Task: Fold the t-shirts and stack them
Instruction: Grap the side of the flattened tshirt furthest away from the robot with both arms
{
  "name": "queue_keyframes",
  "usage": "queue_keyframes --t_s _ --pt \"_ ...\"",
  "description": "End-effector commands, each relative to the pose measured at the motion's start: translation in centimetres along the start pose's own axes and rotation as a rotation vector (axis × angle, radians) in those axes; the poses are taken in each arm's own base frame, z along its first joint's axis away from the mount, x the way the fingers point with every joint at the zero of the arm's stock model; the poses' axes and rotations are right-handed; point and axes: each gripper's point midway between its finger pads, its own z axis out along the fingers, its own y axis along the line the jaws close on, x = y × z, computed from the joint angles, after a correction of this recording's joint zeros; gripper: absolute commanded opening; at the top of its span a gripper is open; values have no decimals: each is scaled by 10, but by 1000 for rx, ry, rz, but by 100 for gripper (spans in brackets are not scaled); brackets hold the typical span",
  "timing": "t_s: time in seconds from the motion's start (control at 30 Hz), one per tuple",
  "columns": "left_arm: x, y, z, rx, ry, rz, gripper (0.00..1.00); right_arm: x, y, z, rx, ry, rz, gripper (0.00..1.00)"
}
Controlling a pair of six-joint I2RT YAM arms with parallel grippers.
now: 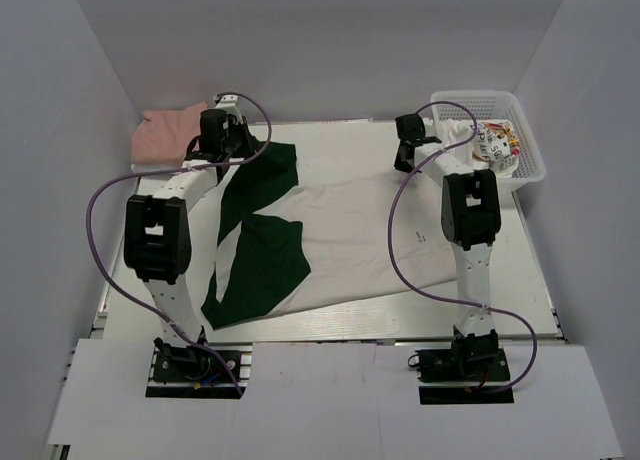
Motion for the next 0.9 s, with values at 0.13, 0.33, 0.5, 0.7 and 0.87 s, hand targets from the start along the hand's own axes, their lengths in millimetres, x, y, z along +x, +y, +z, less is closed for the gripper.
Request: queue_keyframes --t_s 0.13,0.33,0.5,0.7,0.87 --pt "-47 -30 -39 92 -122 -10 0 -3 -15 -30 95 -48 -1 0" --pt "-31 -43 -83 122 -113 -104 0 -18 -7 -51 70 -118 -15 0" --pt "-5 -54 -136 138 -138 -191 0 -6 -6 -88 21 -141 -34 0" --pt "29 -63 -193 166 -142 -311 0 13 -22 -117 23 -156 -32 0" --pt "65 -64 -240 155 -109 -357 0 18 -40 -144 32 -194 -17 0"
